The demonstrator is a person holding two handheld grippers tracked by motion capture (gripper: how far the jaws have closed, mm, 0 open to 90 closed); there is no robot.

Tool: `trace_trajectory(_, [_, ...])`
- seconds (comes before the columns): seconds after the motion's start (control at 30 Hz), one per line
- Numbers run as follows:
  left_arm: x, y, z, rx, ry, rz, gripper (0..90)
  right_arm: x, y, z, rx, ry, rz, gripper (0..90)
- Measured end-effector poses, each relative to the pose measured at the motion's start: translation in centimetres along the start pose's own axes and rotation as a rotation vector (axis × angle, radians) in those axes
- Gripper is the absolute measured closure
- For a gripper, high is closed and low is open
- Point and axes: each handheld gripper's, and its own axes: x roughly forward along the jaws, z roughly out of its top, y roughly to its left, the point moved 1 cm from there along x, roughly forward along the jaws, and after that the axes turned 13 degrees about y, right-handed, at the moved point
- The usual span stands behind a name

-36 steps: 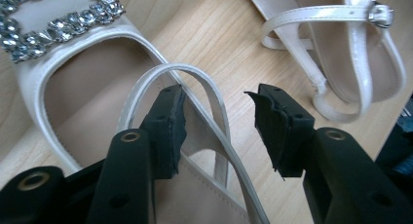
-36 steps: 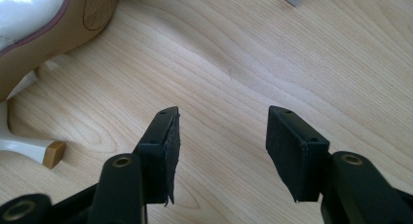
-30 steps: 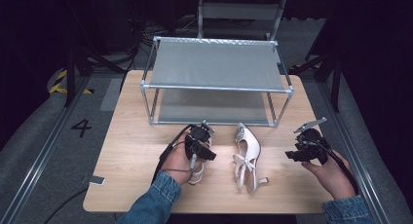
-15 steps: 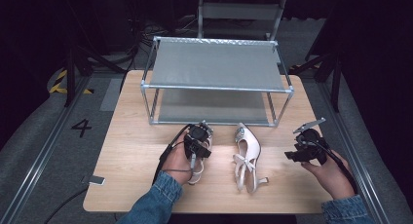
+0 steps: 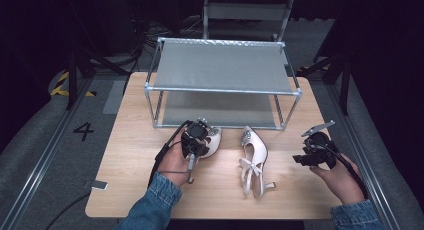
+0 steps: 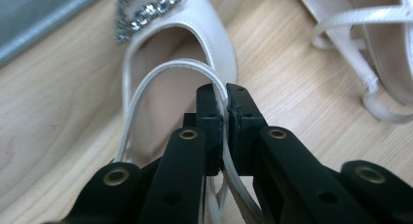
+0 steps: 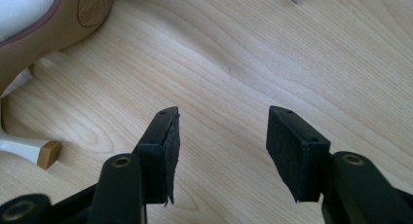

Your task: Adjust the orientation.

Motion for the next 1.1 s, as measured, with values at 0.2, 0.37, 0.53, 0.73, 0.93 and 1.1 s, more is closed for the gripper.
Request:
trace_trajectory(0.2, [-0.8,0.0,0.8,0.003,-0.022,0.053,85.7,-0.1,-0.2,-0.1,0.005,-0.002,0.000,46.4])
trace_trajectory(0.37, [-1.3,0.4,1.7,-0.009,-0.057,0.098,85.7,0.0,-0.2,0.0,0.004,0.001,0.004,46.4])
trace_trajectory(0.53, [-1.4,1.1,2.5,-0.026,-0.084,0.122,85.7,0.2,-0.2,0.0,0.003,0.004,0.005,46.2])
trace_trajectory(0.73, [-0.9,2.0,3.3,-0.045,-0.149,0.135,85.6,0.2,-0.2,0.0,0.003,0.004,0.008,46.1])
trace_trajectory(0.93, [-0.5,2.4,3.9,-0.064,-0.214,0.202,85.5,0.2,-0.1,0.0,0.000,0.001,0.006,46.1])
trace_trajectory(1.1, [-0.2,3.0,4.4,-0.082,-0.233,0.218,85.5,0.2,0.0,0.0,-0.003,0.000,0.006,46.1])
